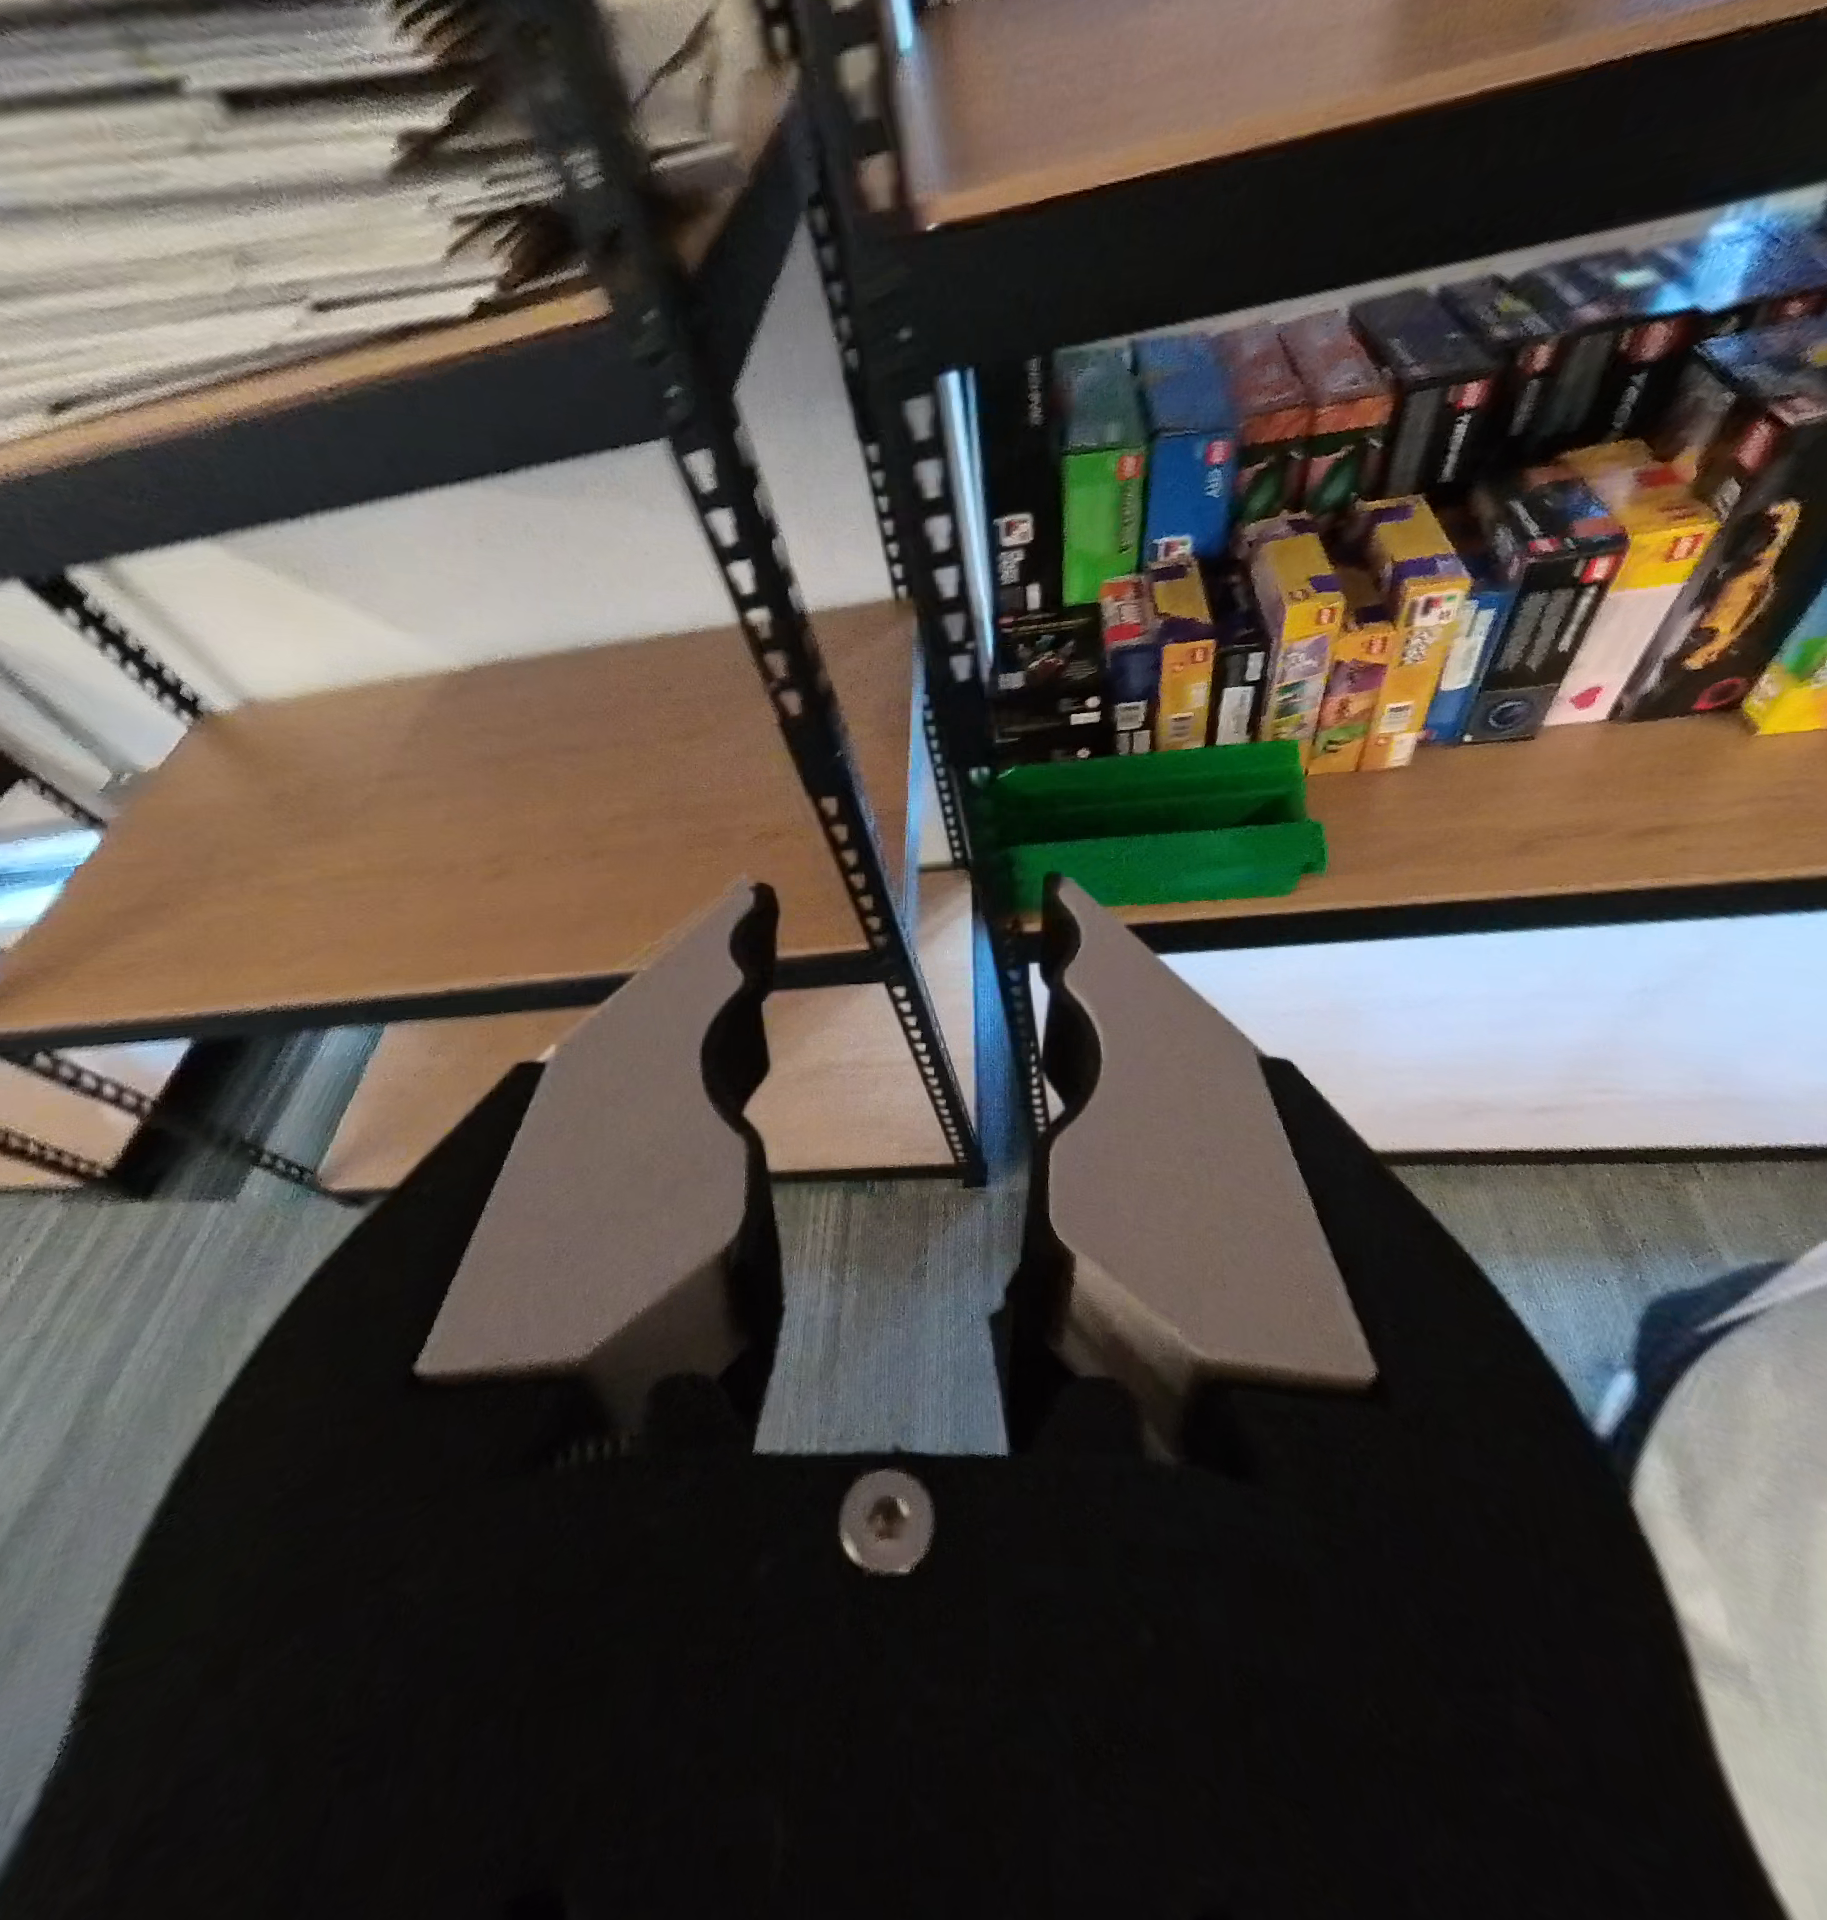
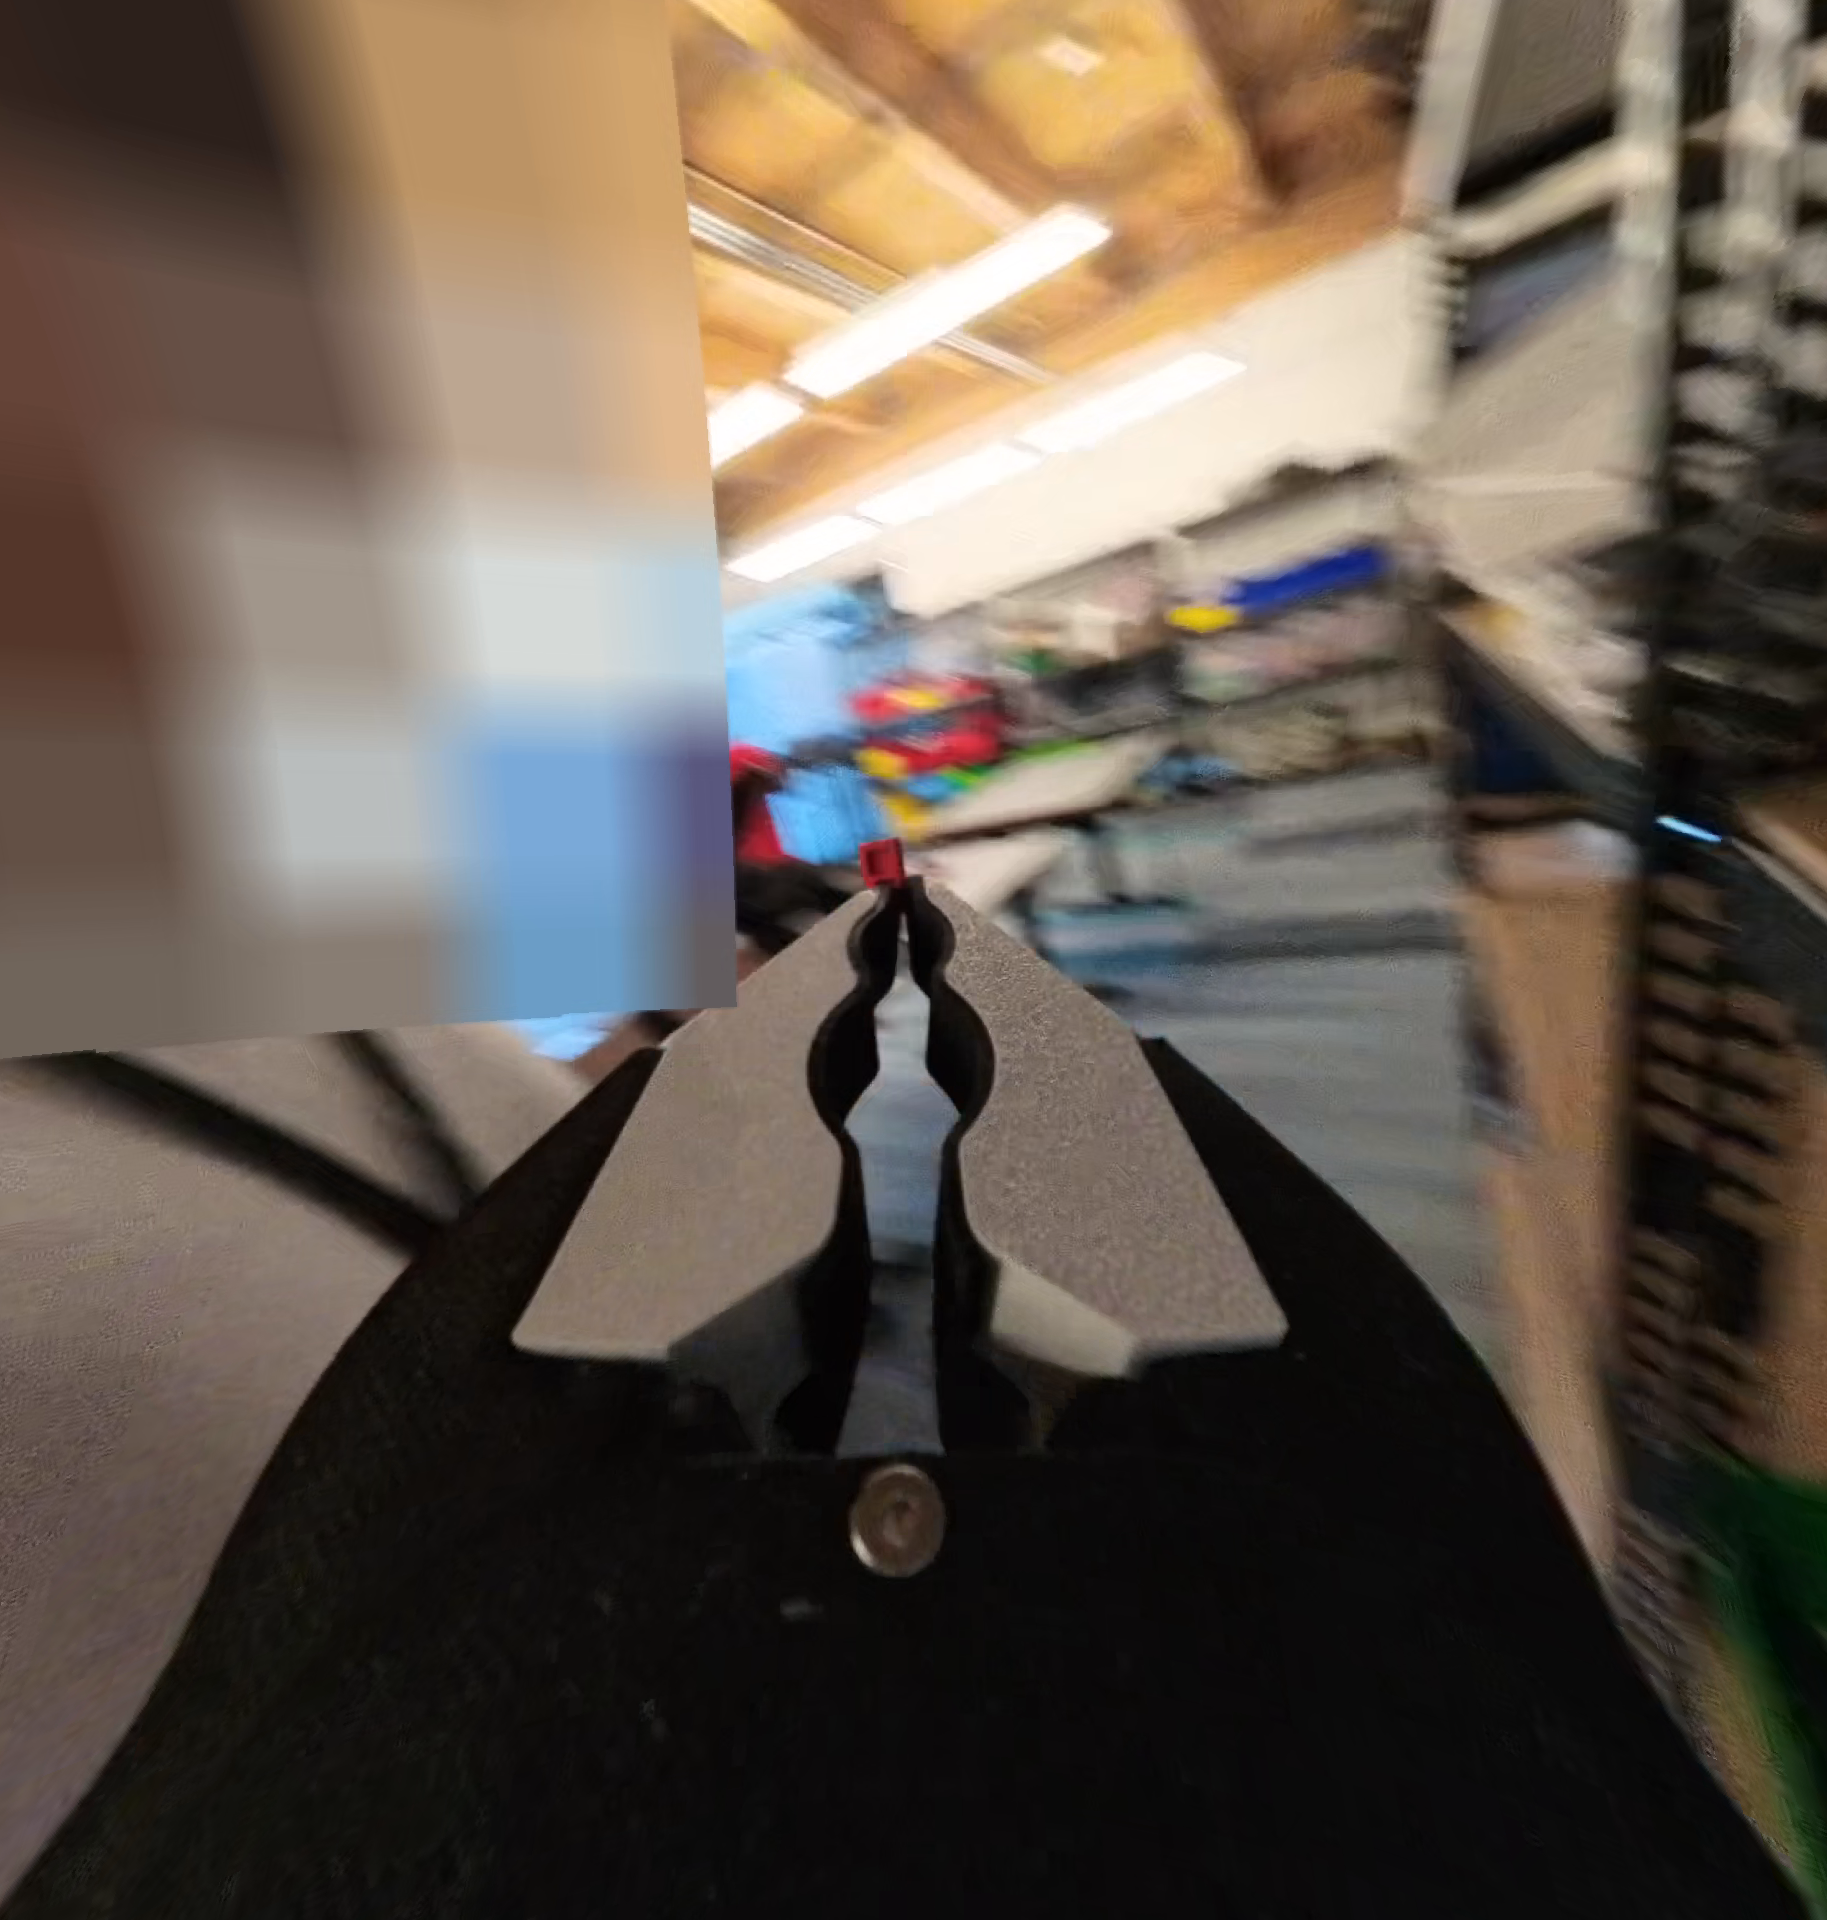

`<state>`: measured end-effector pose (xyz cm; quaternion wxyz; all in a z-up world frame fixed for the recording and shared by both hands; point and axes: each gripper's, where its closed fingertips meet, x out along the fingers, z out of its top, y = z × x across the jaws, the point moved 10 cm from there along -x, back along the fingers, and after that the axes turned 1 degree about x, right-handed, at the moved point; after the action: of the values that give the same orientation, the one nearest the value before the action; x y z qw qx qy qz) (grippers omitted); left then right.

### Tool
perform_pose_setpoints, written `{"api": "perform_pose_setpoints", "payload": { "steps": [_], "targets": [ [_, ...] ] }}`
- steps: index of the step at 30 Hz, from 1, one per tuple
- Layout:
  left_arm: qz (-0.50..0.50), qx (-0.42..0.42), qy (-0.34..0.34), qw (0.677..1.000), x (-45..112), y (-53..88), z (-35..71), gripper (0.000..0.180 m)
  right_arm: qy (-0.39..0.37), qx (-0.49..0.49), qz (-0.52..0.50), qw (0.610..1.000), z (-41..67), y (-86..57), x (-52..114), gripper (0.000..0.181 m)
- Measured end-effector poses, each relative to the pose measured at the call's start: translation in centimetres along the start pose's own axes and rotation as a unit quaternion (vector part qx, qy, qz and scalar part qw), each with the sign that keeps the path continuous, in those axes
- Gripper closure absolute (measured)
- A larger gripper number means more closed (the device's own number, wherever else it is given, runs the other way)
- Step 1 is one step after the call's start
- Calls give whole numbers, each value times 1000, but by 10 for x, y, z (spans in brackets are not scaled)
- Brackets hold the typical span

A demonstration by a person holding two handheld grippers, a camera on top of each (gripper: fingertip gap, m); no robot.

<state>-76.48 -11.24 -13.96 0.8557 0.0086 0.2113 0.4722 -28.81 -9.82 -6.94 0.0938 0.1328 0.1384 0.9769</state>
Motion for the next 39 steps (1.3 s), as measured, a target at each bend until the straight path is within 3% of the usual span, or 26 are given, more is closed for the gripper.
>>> {"api": "perform_pose_setpoints", "payload": {
  "steps": [4,9,15,22,25,27,29,35,39],
  "targets": [
    [-2,-52,-18,998,-20,31,-25,132,80,-6,-236,968,-95,-61,30,181],
    [5,-81,16,997,-22,57,-48,132,222,-24,-437,871,-209,-172,13,181],
    [25,-83,90,992,-12,74,-57,131,370,20,-463,805,-295,-297,-9,181],
    [58,-105,143,982,20,97,-39,132,458,71,-411,785,-343,-388,-18,180],
    [44,-105,145,983,47,101,-27,132,480,64,-391,783,-359,-402,-13,179],
    [34,-99,139,985,64,103,-15,133,488,29,-413,768,-364,-408,-14,165],
    [21,-90,114,989,77,105,3,134,486,27,-404,774,-364,-406,-16,167],
    [-8,-55,85,995,91,97,29,135,423,30,-426,799,-345,-368,-44,167],
    [-30,-34,81,996,83,76,24,136,357,-23,-470,807,-333,-298,-71,171]
  ]
}}
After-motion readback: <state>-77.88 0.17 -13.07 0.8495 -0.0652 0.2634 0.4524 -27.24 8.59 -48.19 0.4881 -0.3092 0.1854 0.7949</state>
